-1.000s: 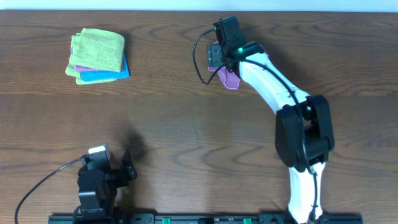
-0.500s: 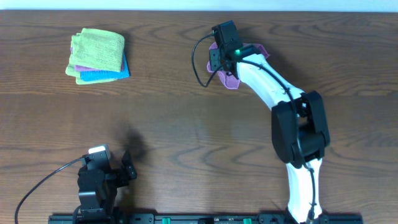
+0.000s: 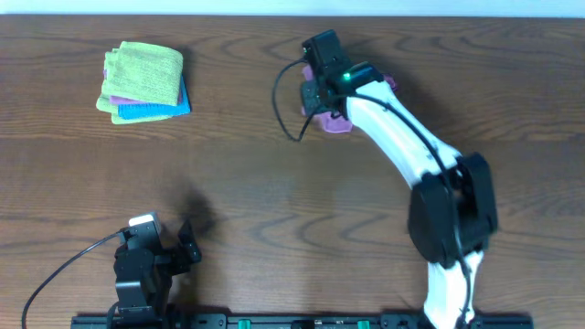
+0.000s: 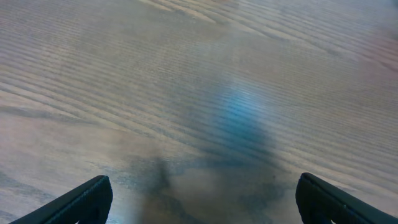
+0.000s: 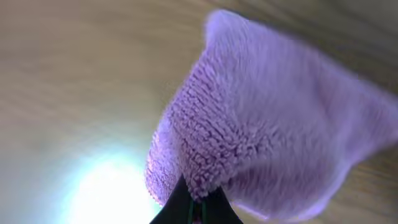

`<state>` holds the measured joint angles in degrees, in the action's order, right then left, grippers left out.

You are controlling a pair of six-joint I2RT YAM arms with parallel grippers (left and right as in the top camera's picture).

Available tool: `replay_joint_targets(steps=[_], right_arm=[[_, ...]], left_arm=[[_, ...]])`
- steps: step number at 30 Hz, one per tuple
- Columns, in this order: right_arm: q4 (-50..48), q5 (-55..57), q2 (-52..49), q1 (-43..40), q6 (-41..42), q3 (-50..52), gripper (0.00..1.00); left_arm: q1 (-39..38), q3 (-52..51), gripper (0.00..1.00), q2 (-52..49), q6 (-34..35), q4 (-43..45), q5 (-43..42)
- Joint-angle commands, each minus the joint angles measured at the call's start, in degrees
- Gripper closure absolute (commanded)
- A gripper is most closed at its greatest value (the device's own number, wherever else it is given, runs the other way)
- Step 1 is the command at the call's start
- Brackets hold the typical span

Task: Fold the cloth

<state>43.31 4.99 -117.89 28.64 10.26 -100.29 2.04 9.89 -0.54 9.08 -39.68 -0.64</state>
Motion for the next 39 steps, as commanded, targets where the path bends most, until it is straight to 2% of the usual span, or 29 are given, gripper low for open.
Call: replay_joint_targets(steps=[1,2,4,7,9,11,16,22,26,34,39], right_arm=[[3.1,-4.7,3.1,5.0,-3.7,-0.2,0.99],[4.4,-5.8,3.1,6.3,-3.8,-0.2,0.98],[7.0,-10.1,3.0,8.9,-6.1,-0.2,0.85],[7.5,-7.3,3.0,12.0,-6.5,-0.2,0.58],[6.0,-0.7,3.0,13.1,-4.5,-0.2,0.29],[4.0,5.3,3.1,13.1,-3.1,-0.2,0.13],[3.7,12.0,3.1,7.7,1.7,-0.2,0.14],[1.9,-2.3,0.5,-5.6,6.7,-0.2,0.18],[0.3,-7.6,-4.3,-11.6,6.8,-0.2,0.28],[-4.9,-13.0,-11.0,-13.0,11.3,-0.2,0.41],[-6.6,-14.8,-13.6,-12.7,14.1,-0.2,0.44]], left_arm=[[0.1,-0.7,0.05,0.3,0.4,-0.4,0.6],[0.1,-0.7,0.05,0.3,0.4,-0.4,0.6],[0.1,-0.7,0.05,0.3,0.4,-0.4,0.6],[0.1,-0.7,0.05,0.3,0.4,-0.4,0.6],[0.1,-0.7,0.05,0.3,0.4,-0.4,0.6],[0.1,-0.7,0.05,0.3,0.4,-0.4,0.5],[0.1,-0.7,0.05,0.3,0.5,-0.4,-3.8],[0.1,-0.6,0.05,0.3,4.1,-0.3,-6.9],[0.1,-0.6,0.05,0.3,6.4,-0.3,-6.9],[0.1,-0.6,0.05,0.3,6.4,-0.4,-6.9],[0.1,-0.6,0.05,0.3,6.4,-0.4,-6.9]])
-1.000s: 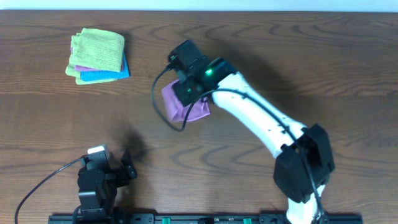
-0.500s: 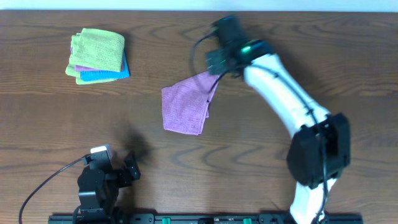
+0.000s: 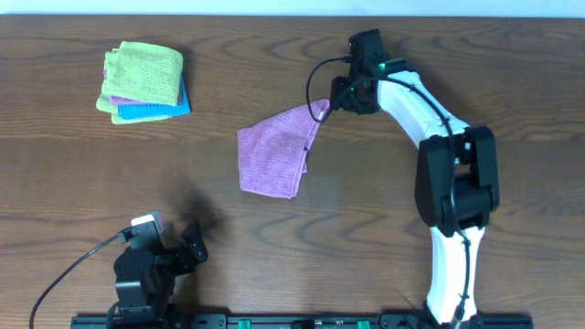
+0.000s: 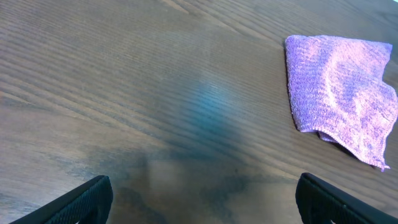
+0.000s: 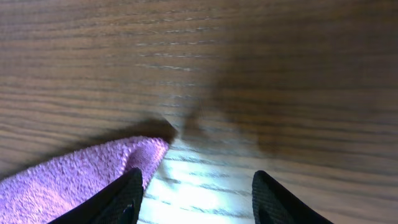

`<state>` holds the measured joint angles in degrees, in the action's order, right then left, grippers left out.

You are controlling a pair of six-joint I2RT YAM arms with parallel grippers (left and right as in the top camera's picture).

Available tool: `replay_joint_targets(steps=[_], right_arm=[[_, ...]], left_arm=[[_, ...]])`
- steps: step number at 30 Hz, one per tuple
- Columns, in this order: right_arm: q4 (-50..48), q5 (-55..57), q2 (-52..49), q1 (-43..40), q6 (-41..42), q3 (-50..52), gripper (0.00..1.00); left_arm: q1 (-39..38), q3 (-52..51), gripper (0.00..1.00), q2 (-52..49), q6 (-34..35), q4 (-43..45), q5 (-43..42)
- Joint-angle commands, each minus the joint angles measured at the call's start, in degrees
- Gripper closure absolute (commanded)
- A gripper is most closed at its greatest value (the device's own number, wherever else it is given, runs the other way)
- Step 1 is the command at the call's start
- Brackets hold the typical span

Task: Fold the cloth

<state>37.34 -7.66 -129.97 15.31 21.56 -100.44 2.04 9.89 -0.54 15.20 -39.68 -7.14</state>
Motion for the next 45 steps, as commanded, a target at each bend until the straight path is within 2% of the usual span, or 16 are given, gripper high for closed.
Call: replay_joint_targets(steps=[1,9,18,24,27,29,30,31,32,38,41,45], right_arm=[[-1.4,-2.1,-2.0,0.7,3.9,0.0,0.45],[-4.6,-4.5,-4.6,1.0,7.8,0.0,0.50],[-5.4,-9.4,-4.7,1.8,8.6,0.0,0.47],[-6.1,-9.3,-4.9,3.5,8.6,0.0,0.52],[-7.0,-9.2,-5.2,4.0,8.6,0.0,0.59],[-7.2,-8.5,-5.2,4.1,8.6,0.0,0.69],[-7.2,-7.8,-5.2,4.1,8.6,0.0,0.78],[-7.3,-6.6,-5.2,4.1,8.6,0.0,0.96],[-7.6,-6.0,-5.2,4.0,8.6,0.0,0.99],[-5.2,-4.5,-1.3,2.4,5.7,-0.1,0.99],[1.3,-1.1,5.5,1.6,2.5,-0.1,0.99],[8.5,0.4,14.5,1.2,-2.3,-0.1,0.99]], left_arm=[[0.1,-0.6,0.05,0.3,0.3,-0.4,-0.4],[0.1,-0.6,0.05,0.3,0.3,-0.4,-0.4],[0.1,-0.6,0.05,0.3,0.3,-0.4,-0.3],[0.1,-0.6,0.05,0.3,0.3,-0.4,-0.3],[0.1,-0.6,0.05,0.3,0.3,-0.4,-0.3],[0.1,-0.6,0.05,0.3,0.3,-0.4,-0.3],[0.1,-0.6,0.05,0.3,0.3,-0.4,-0.3],[0.1,-0.6,0.05,0.3,0.3,-0.4,-0.3],[0.1,-0.6,0.05,0.3,0.3,-0.4,-0.3],[0.1,-0.6,0.05,0.3,0.3,-0.4,-0.4],[0.1,-0.6,0.05,0.3,5.6,-0.4,-0.4],[0.1,-0.6,0.05,0.3,18.1,-0.4,-0.5]])
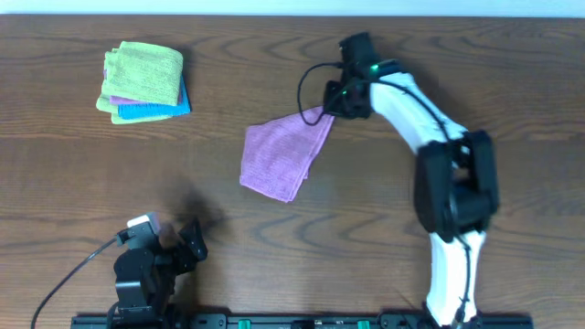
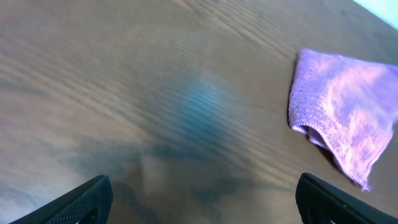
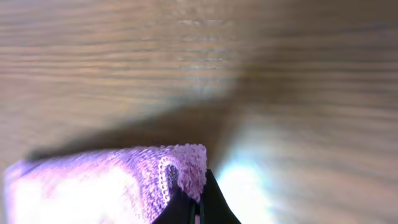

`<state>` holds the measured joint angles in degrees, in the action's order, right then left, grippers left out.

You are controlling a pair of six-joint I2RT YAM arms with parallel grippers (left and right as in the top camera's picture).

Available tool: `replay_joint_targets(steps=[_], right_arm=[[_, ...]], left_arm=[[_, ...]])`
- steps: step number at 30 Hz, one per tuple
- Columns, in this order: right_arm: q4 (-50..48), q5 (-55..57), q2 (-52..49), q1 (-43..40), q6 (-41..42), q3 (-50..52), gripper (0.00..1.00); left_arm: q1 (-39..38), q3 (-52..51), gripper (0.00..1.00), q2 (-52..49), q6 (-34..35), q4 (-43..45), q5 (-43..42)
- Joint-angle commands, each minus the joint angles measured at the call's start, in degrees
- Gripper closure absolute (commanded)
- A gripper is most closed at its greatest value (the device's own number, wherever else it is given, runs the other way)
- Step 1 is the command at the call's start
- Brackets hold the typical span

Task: Fold the cloth

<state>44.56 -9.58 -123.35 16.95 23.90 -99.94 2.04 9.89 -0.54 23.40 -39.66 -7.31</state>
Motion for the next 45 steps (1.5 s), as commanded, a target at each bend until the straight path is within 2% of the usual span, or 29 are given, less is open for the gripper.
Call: replay_joint_targets(steps=[1,5,9,19,25,29,32,42,43,45], right_arm=[[3.0,2.3,10.3,-0.4,-5.8,-0.6,0.99],[8.9,7.6,18.4,-0.4,-6.0,-0.6,0.99],[7.9,15.8,20.6,-0.5,-7.1,-0.6,0.99],[-3.2,8.1,19.4,4.2,-9.6,-0.5,0.99],[-7.2,3.6,15.8,11.1,-9.9,-0.6,0.99],[-8.8,-0.2,8.9,17.7,-10.3,-0.6,0.99],[-13.6,-3.4,4.6,21.8,-12.0,-0.6,0.99],[-27.1,1.4,0.5,25.2,-12.0,-0.6,0.99],[-27.8,0.8,0.4,25.2,-12.0,-0.6,0.98],[-28.8,-1.2,0.3,25.2,-12.0,-0.6,0.82]], left_arm=[[0.1,-0.6,0.05,0.3,13.7,-0.4,-0.3],[0.1,-0.5,0.05,0.3,22.7,-0.4,-1.1],[0.1,-0.4,0.05,0.3,23.1,-0.4,-5.3],[0.1,-0.3,0.05,0.3,23.1,-0.4,-7.8],[0.1,-0.3,0.05,0.3,23.2,-0.4,-7.8],[0.1,-0.3,0.04,0.3,23.1,-0.4,-7.8],[0.1,-0.3,0.05,0.3,23.1,-0.4,-7.8],[0.1,-0.3,0.05,0.3,23.1,-0.4,-7.7],[0.1,-0.3,0.05,0.3,23.1,-0.4,-7.7],[0.1,-0.3,0.05,0.3,23.1,-0.4,-7.7]])
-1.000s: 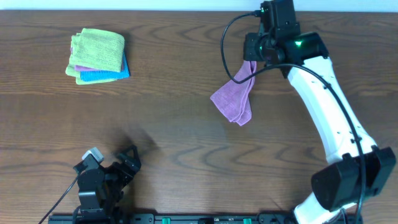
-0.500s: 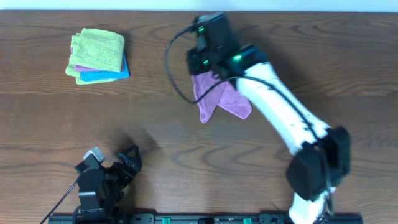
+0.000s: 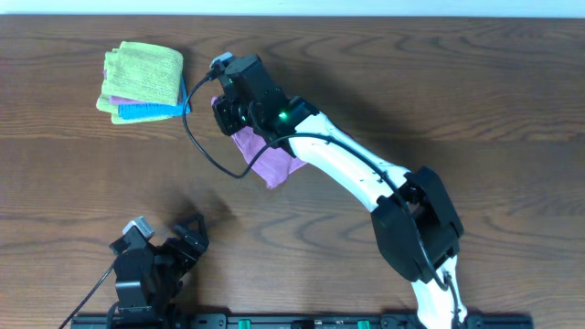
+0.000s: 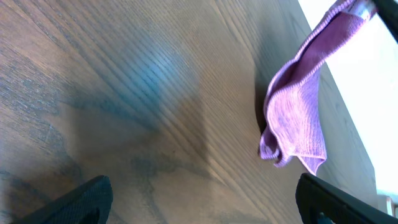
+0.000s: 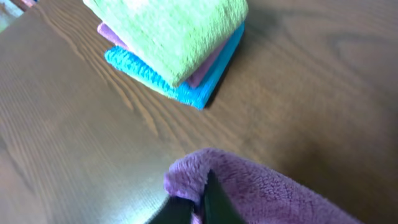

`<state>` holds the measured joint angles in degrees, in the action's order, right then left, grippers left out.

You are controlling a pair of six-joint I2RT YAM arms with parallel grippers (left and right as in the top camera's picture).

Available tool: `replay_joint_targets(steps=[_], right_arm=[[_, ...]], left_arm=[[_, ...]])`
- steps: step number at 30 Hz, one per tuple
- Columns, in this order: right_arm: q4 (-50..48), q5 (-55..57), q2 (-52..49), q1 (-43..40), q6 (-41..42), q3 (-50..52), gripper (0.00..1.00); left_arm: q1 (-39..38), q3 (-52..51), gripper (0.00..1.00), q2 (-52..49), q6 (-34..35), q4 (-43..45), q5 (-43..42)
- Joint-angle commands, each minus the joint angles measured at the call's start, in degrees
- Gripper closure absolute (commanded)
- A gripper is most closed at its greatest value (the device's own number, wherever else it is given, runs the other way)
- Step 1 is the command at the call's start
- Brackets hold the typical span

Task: Fold the cloth

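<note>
A purple cloth (image 3: 270, 157) hangs bunched from my right gripper (image 3: 228, 108), which is shut on its edge, lifted over the table just right of the folded stack. In the right wrist view the pinched purple edge (image 5: 211, 180) wraps around the dark fingertips. The left wrist view shows the cloth (image 4: 297, 118) drooping, its lower end near the wood. My left gripper (image 3: 174, 249) stands open near the front edge, its dark fingers (image 4: 68, 208) far apart with only bare wood between them.
A stack of folded cloths, green (image 3: 144, 73) on top with pink and blue (image 3: 151, 110) beneath, lies at the back left, close beside the right gripper. The right arm (image 3: 356, 174) stretches diagonally across the middle of the wooden table (image 3: 512, 110).
My right gripper has moved left with the purple cloth's corner, from right of centre to beside the folded stack. The cloth, then spread on the table, now hangs bunched.
My right gripper first held the purple cloth bunched at the back centre. Then it was open and the cloth lay spread out flat. Then it was shut on the cloth's right corner, and now holds it beside the stack. The left gripper stayed open at the front.
</note>
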<state>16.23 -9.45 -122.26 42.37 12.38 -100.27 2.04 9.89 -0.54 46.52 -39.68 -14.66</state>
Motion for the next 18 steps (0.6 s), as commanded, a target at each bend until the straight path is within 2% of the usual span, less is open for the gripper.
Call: replay_joint_targets(steps=[1,3,4,6,10,13,18], right_arm=[[-0.7,-2.2,-0.8,-0.1,-0.5,-0.2,0.69],[-0.8,-3.6,-0.8,-0.1,-0.4,-0.2,0.34],[-0.7,-3.7,-0.8,-0.1,-0.4,-0.2,0.27],[-0.5,-3.7,-0.8,-0.1,-0.5,-0.2,0.18],[2.5,-2.7,0.1,-0.6,-1.7,-0.2,0.17],[9.6,2.0,2.1,-1.5,-4.2,-0.2,0.20],[26.1,8.1,4.0,-2.6,-17.8,-0.2,0.20]], left_arm=[[0.1,-0.3,0.05,0.3,0.0,-0.3,-0.3],[0.1,-0.3,0.04,0.3,0.0,-0.4,-0.2],[0.1,-0.3,0.05,0.3,0.0,-0.3,-0.2],[0.1,-0.3,0.05,0.3,0.0,-0.3,-0.2],[0.1,-0.3,0.05,0.3,-0.1,-0.4,-0.2],[0.1,-0.3,0.05,0.3,-0.2,-0.4,-0.2],[0.1,-0.3,0.05,0.3,-0.2,-0.4,-0.2]])
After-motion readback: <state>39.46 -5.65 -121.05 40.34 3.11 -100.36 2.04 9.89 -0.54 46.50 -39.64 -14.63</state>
